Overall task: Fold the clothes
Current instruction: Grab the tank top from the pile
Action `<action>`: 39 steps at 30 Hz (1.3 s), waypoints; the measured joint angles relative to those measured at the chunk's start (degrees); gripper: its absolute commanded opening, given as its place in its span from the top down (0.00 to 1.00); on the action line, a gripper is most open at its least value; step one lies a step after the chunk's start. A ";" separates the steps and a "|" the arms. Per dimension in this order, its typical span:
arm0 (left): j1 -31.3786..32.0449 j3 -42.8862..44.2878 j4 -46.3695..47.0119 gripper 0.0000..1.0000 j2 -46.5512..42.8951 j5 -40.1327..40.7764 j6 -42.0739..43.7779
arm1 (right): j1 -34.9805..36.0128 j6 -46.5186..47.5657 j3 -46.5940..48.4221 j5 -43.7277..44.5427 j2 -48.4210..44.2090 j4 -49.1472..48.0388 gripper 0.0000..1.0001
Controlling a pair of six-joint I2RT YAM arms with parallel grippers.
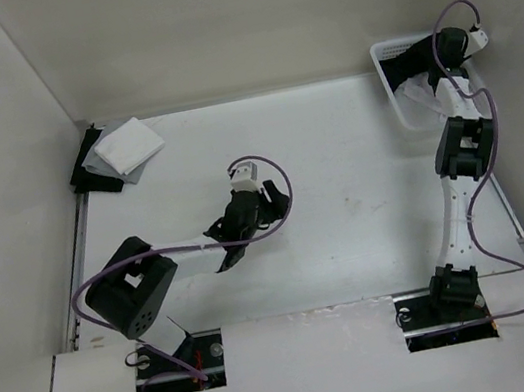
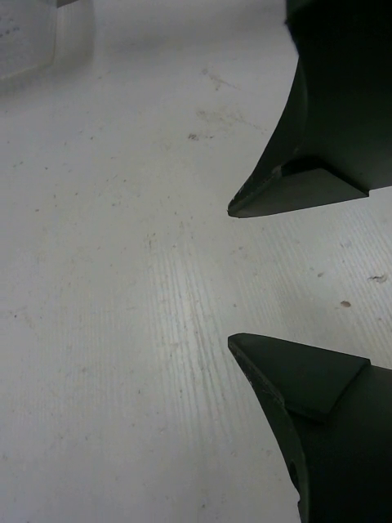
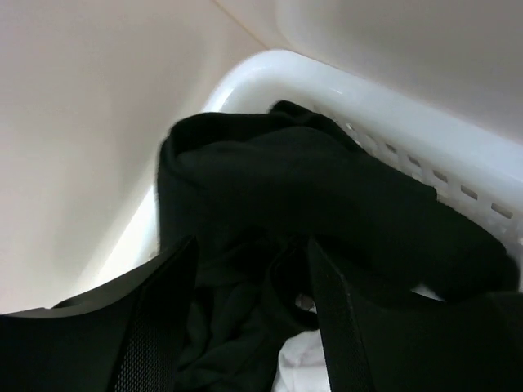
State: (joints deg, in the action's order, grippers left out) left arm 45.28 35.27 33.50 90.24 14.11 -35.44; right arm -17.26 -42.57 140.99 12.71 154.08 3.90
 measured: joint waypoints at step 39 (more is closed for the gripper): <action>-1.11 -3.72 3.21 0.44 -7.69 -3.91 -3.32 | 0.92 -3.69 -66.05 -11.82 -52.61 -38.25 0.66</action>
State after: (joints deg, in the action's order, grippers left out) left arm 44.16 31.55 36.71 82.54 10.20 -38.76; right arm -16.34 -46.26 74.94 0.89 101.47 -34.35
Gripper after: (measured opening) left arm 0.563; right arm 0.221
